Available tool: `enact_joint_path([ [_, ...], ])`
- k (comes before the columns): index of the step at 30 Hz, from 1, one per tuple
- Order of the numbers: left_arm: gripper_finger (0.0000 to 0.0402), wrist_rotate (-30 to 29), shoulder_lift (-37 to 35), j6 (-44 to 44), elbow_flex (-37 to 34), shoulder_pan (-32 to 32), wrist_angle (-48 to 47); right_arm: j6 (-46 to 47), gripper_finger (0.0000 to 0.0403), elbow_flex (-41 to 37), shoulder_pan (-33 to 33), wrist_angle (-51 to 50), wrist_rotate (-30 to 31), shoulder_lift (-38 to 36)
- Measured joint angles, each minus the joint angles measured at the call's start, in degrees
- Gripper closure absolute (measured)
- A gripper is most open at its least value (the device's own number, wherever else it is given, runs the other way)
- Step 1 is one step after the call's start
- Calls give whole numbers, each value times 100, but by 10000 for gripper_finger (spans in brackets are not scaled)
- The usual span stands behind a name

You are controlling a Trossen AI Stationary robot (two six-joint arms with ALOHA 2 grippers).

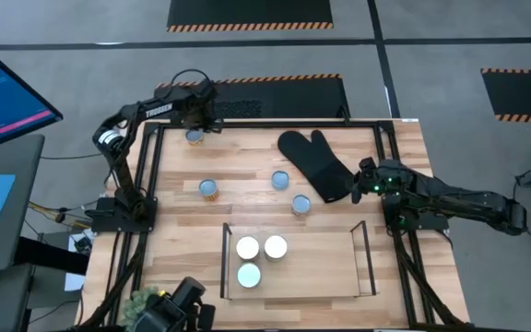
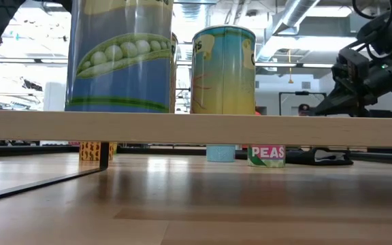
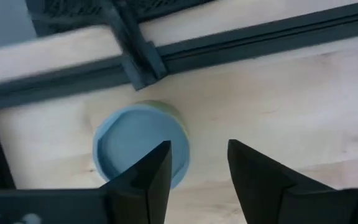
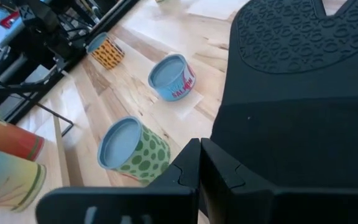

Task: Pick and place cans onto a shelf
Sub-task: Put the canned mushroom on the shelf

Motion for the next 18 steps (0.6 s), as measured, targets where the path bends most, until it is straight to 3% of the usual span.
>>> enact_joint_path([
  [4,255,-513,92,-891,2,-49,44,-16,369,0,0,-69,0,0],
  [18,255,-363,104,-1086,0,-76,-1,-131,369,0,4,-134,-2,-4],
])
